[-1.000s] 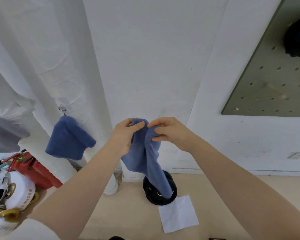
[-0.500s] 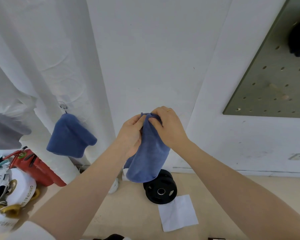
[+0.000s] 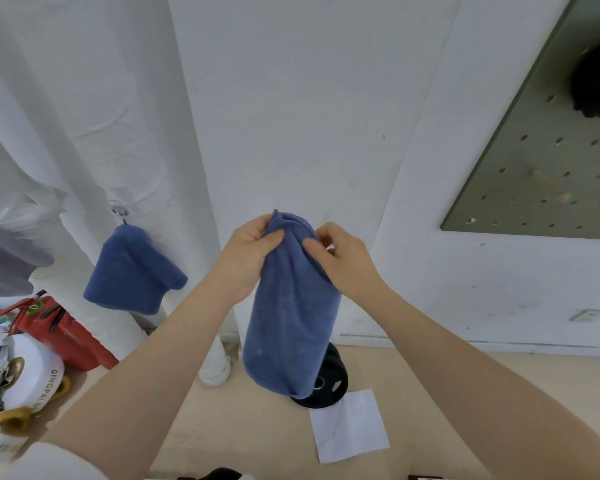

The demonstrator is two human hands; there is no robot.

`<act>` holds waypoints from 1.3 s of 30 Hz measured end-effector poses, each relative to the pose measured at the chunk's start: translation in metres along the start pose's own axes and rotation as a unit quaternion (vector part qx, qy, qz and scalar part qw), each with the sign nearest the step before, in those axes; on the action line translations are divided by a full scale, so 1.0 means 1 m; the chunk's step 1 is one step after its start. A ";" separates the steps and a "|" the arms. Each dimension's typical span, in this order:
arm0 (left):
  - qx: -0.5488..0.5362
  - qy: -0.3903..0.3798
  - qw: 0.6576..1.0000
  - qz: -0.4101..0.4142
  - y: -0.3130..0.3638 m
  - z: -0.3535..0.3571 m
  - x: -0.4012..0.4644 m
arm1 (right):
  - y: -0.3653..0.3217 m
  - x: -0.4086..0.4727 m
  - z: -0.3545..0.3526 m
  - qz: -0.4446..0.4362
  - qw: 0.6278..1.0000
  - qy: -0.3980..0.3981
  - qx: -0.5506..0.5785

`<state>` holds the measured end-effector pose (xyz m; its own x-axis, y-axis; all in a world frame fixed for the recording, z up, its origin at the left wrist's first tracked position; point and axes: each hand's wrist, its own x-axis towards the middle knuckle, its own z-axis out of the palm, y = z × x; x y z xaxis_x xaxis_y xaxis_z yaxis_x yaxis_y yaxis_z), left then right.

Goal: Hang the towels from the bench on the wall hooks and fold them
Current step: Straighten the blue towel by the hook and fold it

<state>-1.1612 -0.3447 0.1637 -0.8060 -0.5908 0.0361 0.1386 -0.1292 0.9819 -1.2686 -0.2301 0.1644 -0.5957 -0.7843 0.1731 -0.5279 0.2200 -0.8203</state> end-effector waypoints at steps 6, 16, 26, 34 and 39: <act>0.042 0.037 0.998 0.010 0.001 -0.017 0.004 | 0.014 0.001 -0.003 -0.030 0.980 -0.153 -0.121; 0.218 0.121 0.969 0.002 -0.012 -0.033 0.000 | 0.009 0.015 -0.029 -0.367 0.786 0.029 -0.497; 0.134 0.068 0.988 -0.043 -0.013 -0.030 -0.002 | 0.006 0.020 -0.070 -0.063 0.980 -0.174 -0.078; -0.024 -0.049 0.997 -0.060 0.018 -0.019 -0.014 | 0.010 0.015 -0.060 0.061 0.912 -0.078 0.399; -0.084 -0.036 0.993 -0.072 0.036 -0.010 -0.017 | 0.022 0.001 -0.030 0.108 0.840 -0.216 0.486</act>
<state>-1.1369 -0.3472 0.1971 -0.8631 -0.4981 -0.0831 0.1083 -0.3433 0.9330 -1.2992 -0.2090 0.1632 -0.2288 -0.9704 -0.0779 0.4319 -0.0295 -0.9014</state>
